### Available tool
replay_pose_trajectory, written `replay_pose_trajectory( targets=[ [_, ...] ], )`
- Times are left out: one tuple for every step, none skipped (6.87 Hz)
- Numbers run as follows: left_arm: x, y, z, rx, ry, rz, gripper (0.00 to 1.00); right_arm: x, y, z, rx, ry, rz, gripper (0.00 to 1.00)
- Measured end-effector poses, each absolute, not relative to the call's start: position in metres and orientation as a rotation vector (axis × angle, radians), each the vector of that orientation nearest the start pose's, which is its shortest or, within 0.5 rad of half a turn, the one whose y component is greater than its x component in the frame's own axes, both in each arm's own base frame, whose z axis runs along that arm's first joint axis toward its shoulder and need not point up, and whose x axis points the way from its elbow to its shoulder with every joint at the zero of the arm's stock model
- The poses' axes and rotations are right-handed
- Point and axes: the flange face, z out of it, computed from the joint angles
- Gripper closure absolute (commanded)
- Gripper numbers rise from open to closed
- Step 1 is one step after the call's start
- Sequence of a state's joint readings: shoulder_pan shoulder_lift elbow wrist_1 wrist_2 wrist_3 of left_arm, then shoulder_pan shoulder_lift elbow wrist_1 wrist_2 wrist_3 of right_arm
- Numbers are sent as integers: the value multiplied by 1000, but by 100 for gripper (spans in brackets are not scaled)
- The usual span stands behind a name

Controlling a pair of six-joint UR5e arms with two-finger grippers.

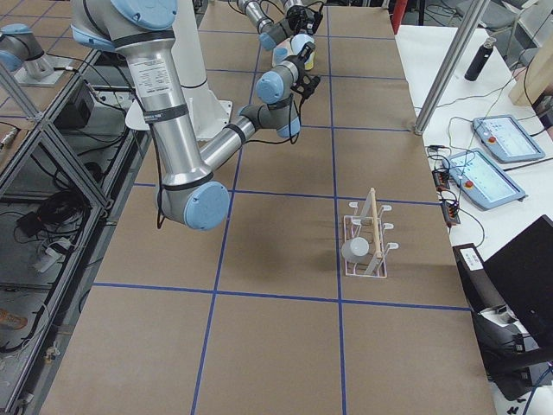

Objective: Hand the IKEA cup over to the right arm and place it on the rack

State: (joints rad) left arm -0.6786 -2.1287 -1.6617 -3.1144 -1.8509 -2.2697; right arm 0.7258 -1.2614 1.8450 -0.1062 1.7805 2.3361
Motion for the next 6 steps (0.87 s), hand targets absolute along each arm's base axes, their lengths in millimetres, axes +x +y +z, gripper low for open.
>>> replay_pose_trajectory(
  targets=[
    [361,-441,154,-140,2183,-481,0,-290,-426,237,-43,-2044,708,86],
    [359,-448,158,-94,2162,-482,0,-281,-438,257,93,-1957,700,86],
    [359,-454,159,-55,2137,-485,0,-267,-449,282,231,-1842,683,86],
    [359,-458,160,-34,2117,-493,0,-252,-458,309,363,-1707,647,87],
    [360,-460,161,-25,2104,-502,0,-238,-467,333,466,-1564,602,87],
    [362,-463,163,-20,2089,-511,0,-225,-479,351,547,-1408,545,87]
  ],
)
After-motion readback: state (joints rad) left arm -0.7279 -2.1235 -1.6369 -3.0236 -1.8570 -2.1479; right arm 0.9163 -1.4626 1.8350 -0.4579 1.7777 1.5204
